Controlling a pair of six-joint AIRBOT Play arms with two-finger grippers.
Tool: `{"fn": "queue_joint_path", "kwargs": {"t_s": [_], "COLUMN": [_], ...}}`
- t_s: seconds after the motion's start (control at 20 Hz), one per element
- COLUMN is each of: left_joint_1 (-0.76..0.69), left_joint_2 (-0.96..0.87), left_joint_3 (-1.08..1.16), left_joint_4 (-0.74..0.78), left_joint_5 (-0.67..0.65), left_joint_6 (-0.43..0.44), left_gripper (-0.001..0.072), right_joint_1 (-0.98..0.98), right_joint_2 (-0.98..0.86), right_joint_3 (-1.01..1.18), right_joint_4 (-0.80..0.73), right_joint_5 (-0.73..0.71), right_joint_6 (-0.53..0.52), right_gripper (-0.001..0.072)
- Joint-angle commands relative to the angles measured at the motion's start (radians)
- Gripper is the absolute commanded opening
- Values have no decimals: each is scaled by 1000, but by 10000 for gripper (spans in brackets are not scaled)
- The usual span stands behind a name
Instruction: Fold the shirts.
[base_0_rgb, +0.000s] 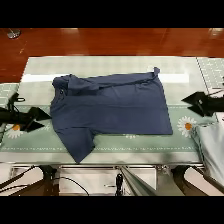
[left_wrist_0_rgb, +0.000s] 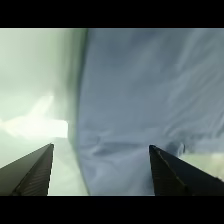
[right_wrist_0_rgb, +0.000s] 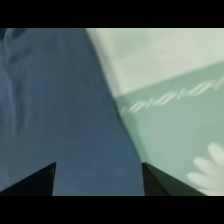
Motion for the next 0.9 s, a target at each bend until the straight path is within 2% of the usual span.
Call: {"fn": "queue_joint_path", "kwargs": {"t_s": [0.0,0.25,0.4,0.5,0.55,0.6,0.65,0.75,0.85], "left_joint_1": [23,-30,-103,-164,-179,-182,-182,-182,-182], "left_joint_2": [12,10,10,10,10,10,11,11,11], "left_joint_3": [-131,-184,-208,-211,-211,-211,-209,-203,-199], "left_joint_4": [-76,-91,-175,-191,-188,-188,-188,-189,-194], "left_joint_5": [46,146,165,175,177,172,165,159,159], "left_joint_6": [56,61,153,172,172,172,172,172,172], "left_gripper": [703,702,701,695,574,190,23,24,24], "right_joint_1": [-16,-10,-11,-42,-81,-132,-180,-240,-229], "right_joint_2": [159,179,179,179,179,179,179,179,179], "right_joint_3": [-229,-247,-247,-233,-216,-199,-192,-208,-263], "right_joint_4": [119,127,126,105,85,46,0,-143,-196], "right_joint_5": [-46,-14,-16,-41,-41,-34,-19,38,89], "right_joint_6": [-77,-77,-77,-40,-31,-15,-1,80,118], "right_gripper": [623,624,624,624,624,624,624,624,624]}}
